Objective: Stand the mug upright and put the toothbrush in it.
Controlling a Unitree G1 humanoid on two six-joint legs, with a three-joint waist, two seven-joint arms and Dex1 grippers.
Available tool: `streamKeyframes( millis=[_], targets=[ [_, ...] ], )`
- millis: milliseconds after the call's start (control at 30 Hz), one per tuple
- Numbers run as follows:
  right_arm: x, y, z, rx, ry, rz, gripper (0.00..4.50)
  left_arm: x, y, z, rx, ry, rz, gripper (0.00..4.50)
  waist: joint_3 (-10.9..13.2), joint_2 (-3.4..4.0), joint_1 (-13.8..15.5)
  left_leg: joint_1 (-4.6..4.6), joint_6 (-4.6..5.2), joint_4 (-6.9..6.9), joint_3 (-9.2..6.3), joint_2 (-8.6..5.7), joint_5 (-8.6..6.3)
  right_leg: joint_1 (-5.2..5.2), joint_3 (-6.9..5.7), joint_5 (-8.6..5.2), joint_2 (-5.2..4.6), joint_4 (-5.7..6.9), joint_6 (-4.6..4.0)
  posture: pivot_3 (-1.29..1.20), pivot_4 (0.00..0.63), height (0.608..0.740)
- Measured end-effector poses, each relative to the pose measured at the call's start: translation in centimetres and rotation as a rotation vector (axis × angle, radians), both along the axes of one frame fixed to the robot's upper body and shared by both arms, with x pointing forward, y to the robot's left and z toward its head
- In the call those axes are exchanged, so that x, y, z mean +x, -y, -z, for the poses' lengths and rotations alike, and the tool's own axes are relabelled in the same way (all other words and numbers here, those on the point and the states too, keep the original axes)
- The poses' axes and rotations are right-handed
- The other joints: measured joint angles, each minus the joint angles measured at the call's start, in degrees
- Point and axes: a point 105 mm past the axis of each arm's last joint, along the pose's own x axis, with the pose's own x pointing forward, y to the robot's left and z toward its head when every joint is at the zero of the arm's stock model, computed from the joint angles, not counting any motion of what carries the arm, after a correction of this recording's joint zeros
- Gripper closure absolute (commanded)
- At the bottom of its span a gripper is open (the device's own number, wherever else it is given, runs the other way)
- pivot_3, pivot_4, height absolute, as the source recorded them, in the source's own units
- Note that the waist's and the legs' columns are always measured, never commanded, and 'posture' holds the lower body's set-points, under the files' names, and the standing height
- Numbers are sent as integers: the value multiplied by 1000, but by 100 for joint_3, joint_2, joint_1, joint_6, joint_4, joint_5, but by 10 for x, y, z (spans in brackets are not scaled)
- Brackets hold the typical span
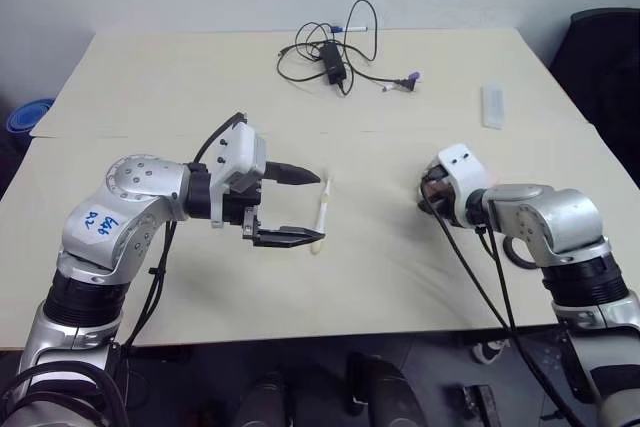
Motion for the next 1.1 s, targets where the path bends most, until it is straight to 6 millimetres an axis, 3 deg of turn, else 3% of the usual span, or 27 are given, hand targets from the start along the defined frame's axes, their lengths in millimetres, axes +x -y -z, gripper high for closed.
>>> streamKeyframes(
  millis=[167, 433, 533, 633, 700, 833, 967, 1100],
  targets=[
    [7, -5, -2, 14, 32, -24, 4477, 1, 0, -2, 3, 6, 3, 0, -2, -2, -45, 3, -1, 0, -1, 0, 0, 4, 1, 0, -2, 1, 0, 0, 150, 740],
    [9, -14, -10, 120, 80, -23, 4477, 3, -9, -1, 34, 9, -32, 0, -6, -9, -88, 3, -3, -3, -4, 2, -1, 4, 0, -1, -4, 1, -2, 0, 150, 740],
    [4, -41, -24, 311, 121, -100, 4477, 6, -22, -1, 37, 2, -94, 0, -6, -9, -143, 5, -16, -8, -1, 21, -5, 0, 1, -5, 9, 2, -10, 0, 150, 740],
    [-6, -85, -39, 503, 202, -268, 4477, 8, -35, -2, 36, -7, -158, 0, -5, -7, -151, 6, -30, -17, 0, 31, -6, -7, -1, -13, 20, 6, -22, 0, 150, 740],
    [-13, -112, -42, 634, 240, -348, 4477, 9, -44, -5, 31, -18, -199, 0, -4, -6, -126, -1, -32, -18, -3, 32, -5, -16, -4, -14, 22, 8, -25, 0, 150, 740],
    [-23, -142, -38, 774, 294, -449, 4477, 9, -58, -11, 34, -16, -260, 0, -4, -5, -80, -12, -22, -15, -6, 13, -7, -21, -7, -13, 9, 6, -21, 0, 150, 740],
    [-23, -158, -21, 848, 340, -471, 4477, 7, -57, -11, 42, -29, -263, 0, -4, -5, -93, -9, -7, -9, -1, -3, -7, -15, 1, -6, -4, 5, -9, 0, 150, 740],
    [-17, -150, -18, 894, 385, -453, 4477, 5, -52, -14, 45, -25, -254, 0, -4, -5, -91, 4, -9, -10, -6, 1, -6, -3, 1, -6, -4, 8, -9, 0, 150, 740]
  ],
)
